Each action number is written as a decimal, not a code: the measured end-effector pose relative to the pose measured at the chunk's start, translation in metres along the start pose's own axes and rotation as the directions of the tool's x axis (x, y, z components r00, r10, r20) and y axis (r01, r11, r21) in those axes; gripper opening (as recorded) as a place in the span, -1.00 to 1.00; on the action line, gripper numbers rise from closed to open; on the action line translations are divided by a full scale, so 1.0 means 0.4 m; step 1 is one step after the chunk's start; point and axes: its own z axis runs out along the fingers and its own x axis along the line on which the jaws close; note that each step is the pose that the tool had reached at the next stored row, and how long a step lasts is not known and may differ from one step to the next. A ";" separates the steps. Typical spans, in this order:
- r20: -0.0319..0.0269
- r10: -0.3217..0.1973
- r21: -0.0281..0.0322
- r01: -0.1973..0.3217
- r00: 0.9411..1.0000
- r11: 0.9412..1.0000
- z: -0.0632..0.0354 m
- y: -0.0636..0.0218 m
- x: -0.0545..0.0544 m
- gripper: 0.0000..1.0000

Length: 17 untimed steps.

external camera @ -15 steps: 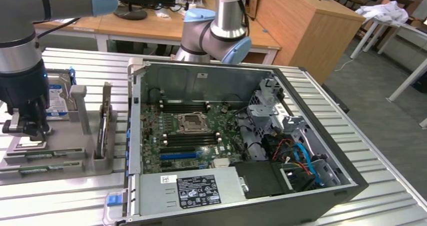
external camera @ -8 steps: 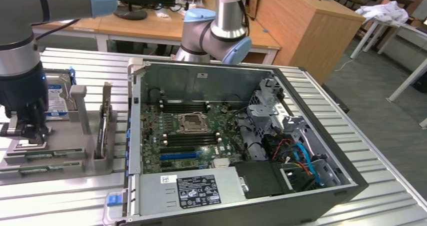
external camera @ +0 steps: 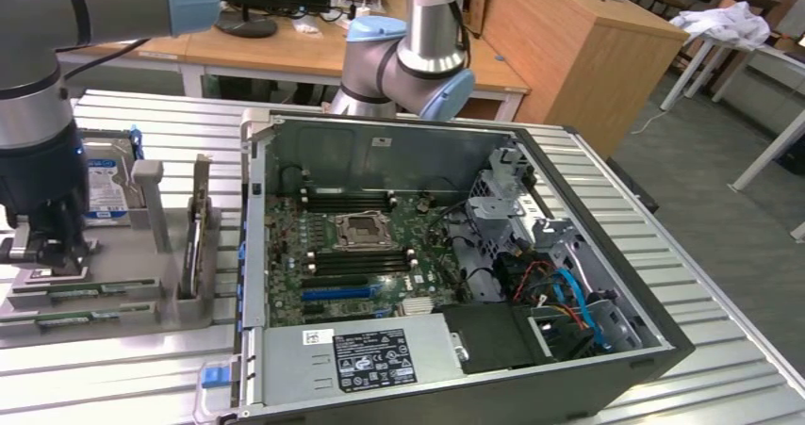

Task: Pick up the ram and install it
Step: 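Pick up the ram and move it above insertion slot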

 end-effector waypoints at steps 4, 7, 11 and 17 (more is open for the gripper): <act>0.000 0.000 0.000 0.000 1.000 1.000 0.000 0.000 0.007 -0.40; 0.000 0.000 0.000 0.000 1.000 1.000 -0.001 0.000 0.012 -0.40; 0.000 0.000 0.000 0.000 1.000 1.000 -0.001 0.000 0.022 -0.40; 0.000 0.000 0.000 0.000 1.000 1.000 -0.001 -0.001 0.036 -0.40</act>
